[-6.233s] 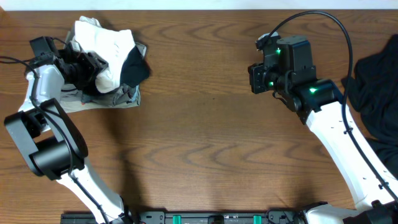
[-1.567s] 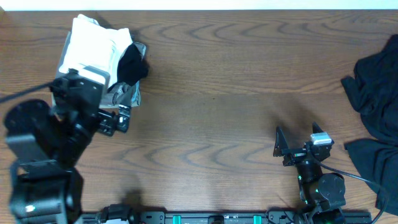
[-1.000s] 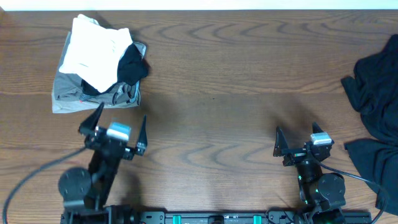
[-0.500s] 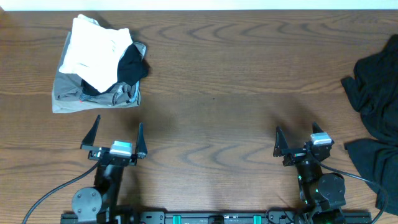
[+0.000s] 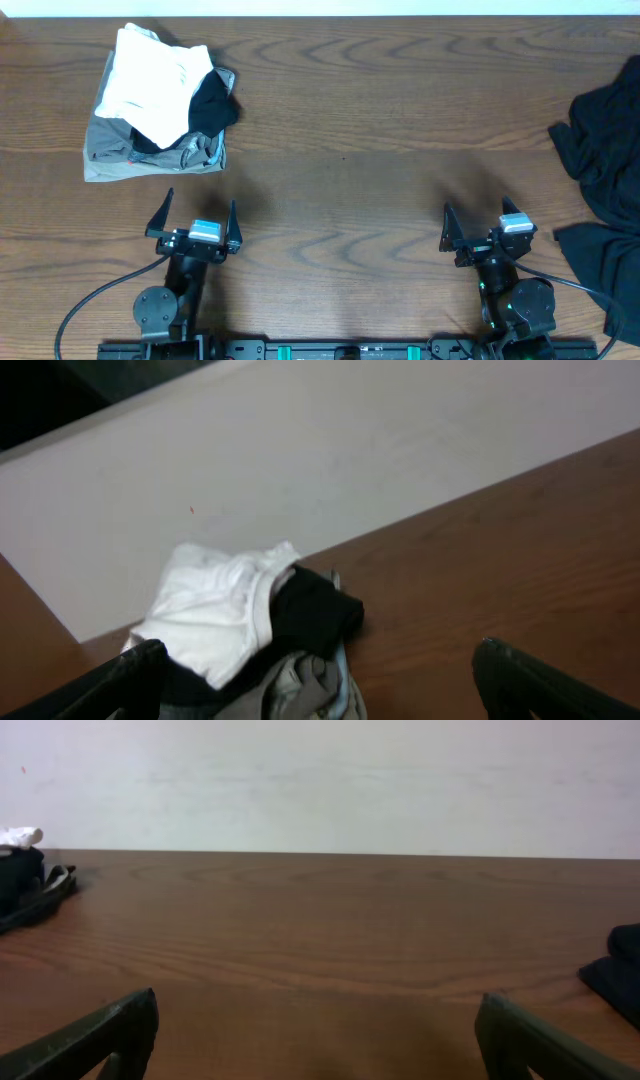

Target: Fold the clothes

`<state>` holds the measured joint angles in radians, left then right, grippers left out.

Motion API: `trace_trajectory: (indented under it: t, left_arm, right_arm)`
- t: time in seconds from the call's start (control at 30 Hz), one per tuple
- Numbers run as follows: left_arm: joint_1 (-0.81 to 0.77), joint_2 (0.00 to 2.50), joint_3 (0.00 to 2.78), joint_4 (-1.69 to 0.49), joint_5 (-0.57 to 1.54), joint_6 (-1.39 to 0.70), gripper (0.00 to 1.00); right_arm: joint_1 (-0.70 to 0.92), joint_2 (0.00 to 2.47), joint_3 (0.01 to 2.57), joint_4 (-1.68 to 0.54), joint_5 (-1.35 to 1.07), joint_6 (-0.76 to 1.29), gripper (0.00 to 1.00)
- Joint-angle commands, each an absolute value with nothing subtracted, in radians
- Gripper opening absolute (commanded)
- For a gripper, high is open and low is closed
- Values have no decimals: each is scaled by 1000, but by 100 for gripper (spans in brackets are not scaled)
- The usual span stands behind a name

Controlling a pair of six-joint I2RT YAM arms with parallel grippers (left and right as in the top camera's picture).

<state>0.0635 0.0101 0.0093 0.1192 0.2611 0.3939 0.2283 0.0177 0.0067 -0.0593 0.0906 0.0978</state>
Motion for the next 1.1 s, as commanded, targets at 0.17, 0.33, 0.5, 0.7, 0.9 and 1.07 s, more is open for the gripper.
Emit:
trace_trajectory:
  t: [0.17,0.33,0.5,0.7,0.9,1.07]
  left_arm:
    - [60,4,4,38,249,407,98]
    - [60,8,4,-46,249,407,98]
    - [60,11,4,-48,249,407,98]
    - [60,11,4,-48,249,407,98]
    - [60,11,4,-48,249,407,98]
    - [60,11,4,-48,249,407,98]
  right_arm:
    - [214,17,6,-64,101,89,99]
    - [214,17,6,-64,101,89,99]
    - [214,17,6,-64,101,89,99]
    - [214,18,6,-64,101,89,99]
    - [214,18,6,-64,101,89,99]
    - [214,18,6,-64,101,89,99]
